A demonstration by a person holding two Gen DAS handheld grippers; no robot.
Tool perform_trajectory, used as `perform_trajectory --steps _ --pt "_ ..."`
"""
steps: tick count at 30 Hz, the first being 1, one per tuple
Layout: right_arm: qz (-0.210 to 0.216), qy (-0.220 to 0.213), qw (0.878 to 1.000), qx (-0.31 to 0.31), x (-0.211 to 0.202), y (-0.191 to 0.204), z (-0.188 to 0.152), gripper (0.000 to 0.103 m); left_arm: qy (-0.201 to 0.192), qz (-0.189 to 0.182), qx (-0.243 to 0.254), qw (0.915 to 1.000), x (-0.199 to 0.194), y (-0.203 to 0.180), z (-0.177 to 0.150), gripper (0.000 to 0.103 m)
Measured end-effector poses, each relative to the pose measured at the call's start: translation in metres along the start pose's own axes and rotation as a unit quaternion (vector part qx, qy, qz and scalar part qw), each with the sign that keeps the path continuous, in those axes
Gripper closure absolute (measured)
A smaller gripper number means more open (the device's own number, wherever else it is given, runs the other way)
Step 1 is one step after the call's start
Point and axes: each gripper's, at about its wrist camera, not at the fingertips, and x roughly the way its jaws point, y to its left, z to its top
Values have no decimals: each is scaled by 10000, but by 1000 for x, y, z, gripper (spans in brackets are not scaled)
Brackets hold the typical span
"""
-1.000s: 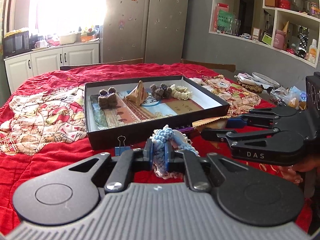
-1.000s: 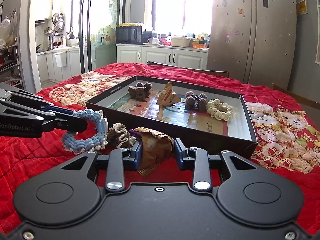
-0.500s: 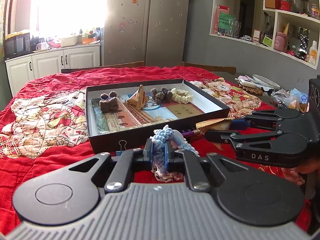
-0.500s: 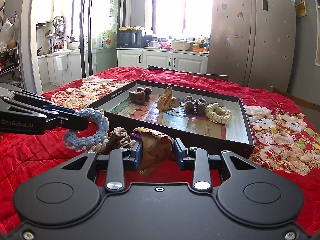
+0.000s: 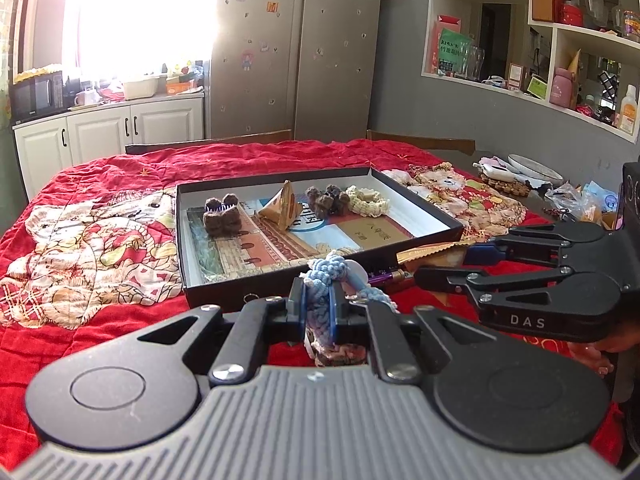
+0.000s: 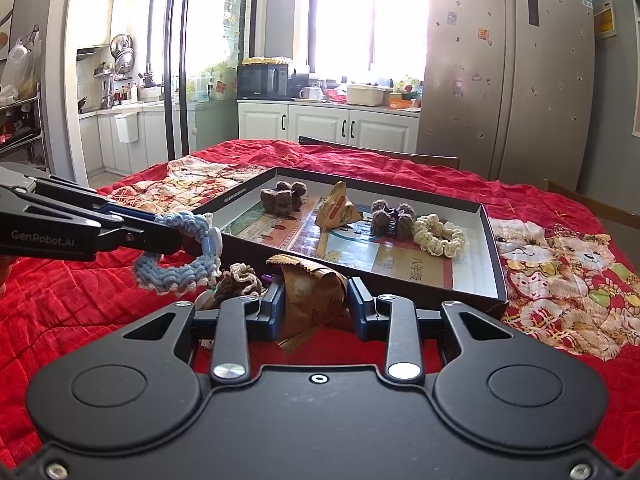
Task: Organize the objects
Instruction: 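Lift the blue scrunchie with the left gripper while the right gripper grips the brown packet, then carry the blue scrunchie over the box while the right gripper carries the brown packet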
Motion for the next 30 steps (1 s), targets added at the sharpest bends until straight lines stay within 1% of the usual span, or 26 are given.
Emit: perform_trajectory --steps 9,16,21,30 --pt "-46 -87 9999 -20 1 -5 11 71 -86 54 39 9999 6 2 12 90" --pt "-68 -196 9994 264 11 -25 30 71 -176 242 -28 9995 22 11 30 90" --pt "-227 -172 9990 338 33 -38 45 71 -178 415 -129 9989 44 22 43 90" --pt "-410 53 9973 611 94 -56 59 71 -60 650 -311 9974 92 33 58 90"
